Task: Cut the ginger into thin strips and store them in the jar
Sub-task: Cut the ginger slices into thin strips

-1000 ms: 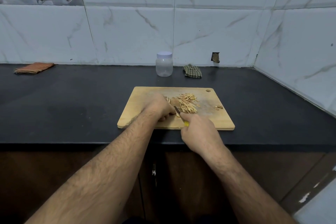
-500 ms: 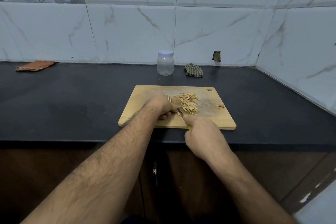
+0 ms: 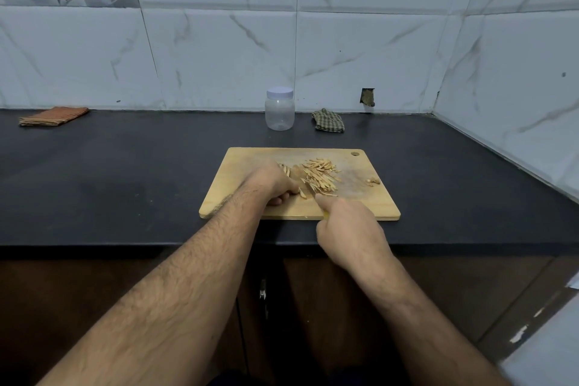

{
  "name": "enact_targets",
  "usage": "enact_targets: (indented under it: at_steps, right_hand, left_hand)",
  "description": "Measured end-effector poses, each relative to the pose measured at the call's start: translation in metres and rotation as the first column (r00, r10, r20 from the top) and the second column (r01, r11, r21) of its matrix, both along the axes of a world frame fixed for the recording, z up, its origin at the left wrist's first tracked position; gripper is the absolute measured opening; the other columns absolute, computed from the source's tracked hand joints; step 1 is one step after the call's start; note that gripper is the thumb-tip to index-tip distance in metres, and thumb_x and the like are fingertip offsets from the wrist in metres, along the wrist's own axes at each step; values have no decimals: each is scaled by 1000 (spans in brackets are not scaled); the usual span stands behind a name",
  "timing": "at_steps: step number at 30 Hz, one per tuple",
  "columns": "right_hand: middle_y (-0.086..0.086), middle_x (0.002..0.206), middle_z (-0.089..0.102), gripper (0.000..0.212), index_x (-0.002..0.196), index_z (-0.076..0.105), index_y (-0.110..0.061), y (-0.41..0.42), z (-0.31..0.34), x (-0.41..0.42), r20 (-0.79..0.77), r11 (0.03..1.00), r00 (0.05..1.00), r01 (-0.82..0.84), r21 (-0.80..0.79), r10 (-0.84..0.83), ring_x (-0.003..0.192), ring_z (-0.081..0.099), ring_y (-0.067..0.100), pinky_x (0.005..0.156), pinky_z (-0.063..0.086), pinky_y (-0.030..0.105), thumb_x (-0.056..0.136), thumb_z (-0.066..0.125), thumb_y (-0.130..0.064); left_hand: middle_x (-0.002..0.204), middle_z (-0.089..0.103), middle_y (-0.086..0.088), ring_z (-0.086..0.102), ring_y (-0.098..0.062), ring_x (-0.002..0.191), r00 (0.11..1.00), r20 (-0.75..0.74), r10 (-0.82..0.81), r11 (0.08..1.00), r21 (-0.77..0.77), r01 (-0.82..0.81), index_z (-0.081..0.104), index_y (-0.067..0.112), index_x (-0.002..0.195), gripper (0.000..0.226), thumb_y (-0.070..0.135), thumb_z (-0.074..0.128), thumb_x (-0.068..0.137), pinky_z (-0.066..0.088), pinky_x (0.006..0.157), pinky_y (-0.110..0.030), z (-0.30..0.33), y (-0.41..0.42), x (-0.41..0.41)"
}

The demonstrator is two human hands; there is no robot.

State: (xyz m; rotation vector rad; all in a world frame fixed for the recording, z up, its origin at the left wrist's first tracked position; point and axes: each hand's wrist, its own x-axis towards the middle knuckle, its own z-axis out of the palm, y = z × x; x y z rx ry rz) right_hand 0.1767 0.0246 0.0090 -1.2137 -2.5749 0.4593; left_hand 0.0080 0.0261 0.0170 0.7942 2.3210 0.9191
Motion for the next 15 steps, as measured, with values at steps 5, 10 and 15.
enact_targets:
  at_steps: [5, 10, 15]
  right_hand:
    - [-2, 135, 59, 57, 147, 44, -34, 0, 1, -5, -76, 999, 997, -31, -16, 30, 112, 58, 19, 88, 54, 33, 94, 49, -15]
    - [0, 137, 59, 57, 146, 46, -33, 1, -2, -10, -71, 999, 996, -46, -16, 45, 115, 57, 21, 91, 53, 35, 93, 49, -14]
    - [1, 135, 59, 57, 146, 46, -33, 1, -3, -12, -64, 999, 997, -47, -20, 45, 113, 58, 20, 89, 54, 34, 93, 49, -13]
  left_hand:
    - [54, 57, 1, 48, -11, 49, 1000, 6, -7, 1000, -3, 7, 62, 15, 69, 21, 20, 74, 84, 47, 59, -24, 1, -1, 0]
    - [56, 55, 1, 45, -10, 46, 1000, 4, -20, 1000, -8, 20, 62, 16, 71, 18, 20, 72, 86, 43, 52, -21, 2, -3, 2]
    - [55, 55, 1, 45, -11, 46, 1000, 2, -24, 1000, -3, 24, 61, 16, 69, 20, 19, 73, 85, 43, 52, -22, 0, -2, 1]
